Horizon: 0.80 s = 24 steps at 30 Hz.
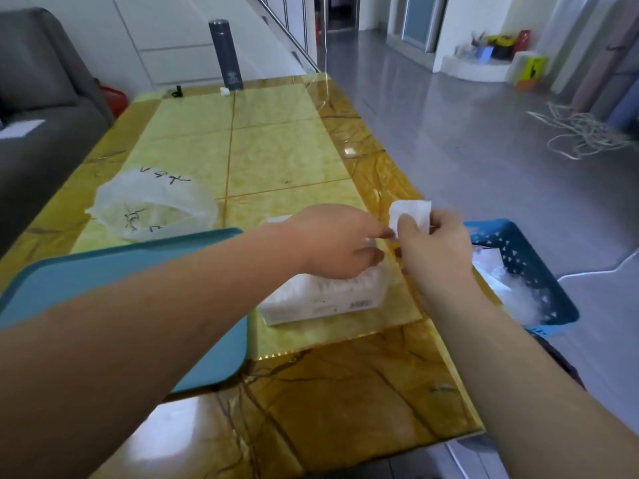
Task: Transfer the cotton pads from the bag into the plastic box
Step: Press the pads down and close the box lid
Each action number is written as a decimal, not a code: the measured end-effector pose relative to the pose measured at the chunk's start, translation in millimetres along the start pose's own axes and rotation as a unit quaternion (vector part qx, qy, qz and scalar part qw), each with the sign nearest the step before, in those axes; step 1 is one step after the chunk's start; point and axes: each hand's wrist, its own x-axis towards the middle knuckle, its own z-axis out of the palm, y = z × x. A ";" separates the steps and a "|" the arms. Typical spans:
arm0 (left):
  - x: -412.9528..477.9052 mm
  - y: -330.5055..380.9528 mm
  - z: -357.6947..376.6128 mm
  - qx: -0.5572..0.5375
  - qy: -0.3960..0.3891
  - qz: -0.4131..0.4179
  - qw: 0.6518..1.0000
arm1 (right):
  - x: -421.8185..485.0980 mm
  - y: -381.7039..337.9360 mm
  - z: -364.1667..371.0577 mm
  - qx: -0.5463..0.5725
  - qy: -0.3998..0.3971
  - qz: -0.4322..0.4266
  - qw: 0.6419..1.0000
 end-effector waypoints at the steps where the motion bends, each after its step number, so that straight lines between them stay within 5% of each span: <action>1: -2.3 -2.8 3.3 -0.008 -0.009 0.000 1.000 | 1.1 2.2 1.3 0.003 -0.003 0.015 1.000; 13: -35.1 -28.4 41.5 -0.107 0.129 0.016 0.986 | -13.0 -7.5 11.5 0.022 -0.110 0.040 0.993; 24: -44.1 -30.2 38.7 -0.119 0.108 -0.010 0.987 | -13.1 -1.7 19.6 -0.072 -0.196 0.005 0.978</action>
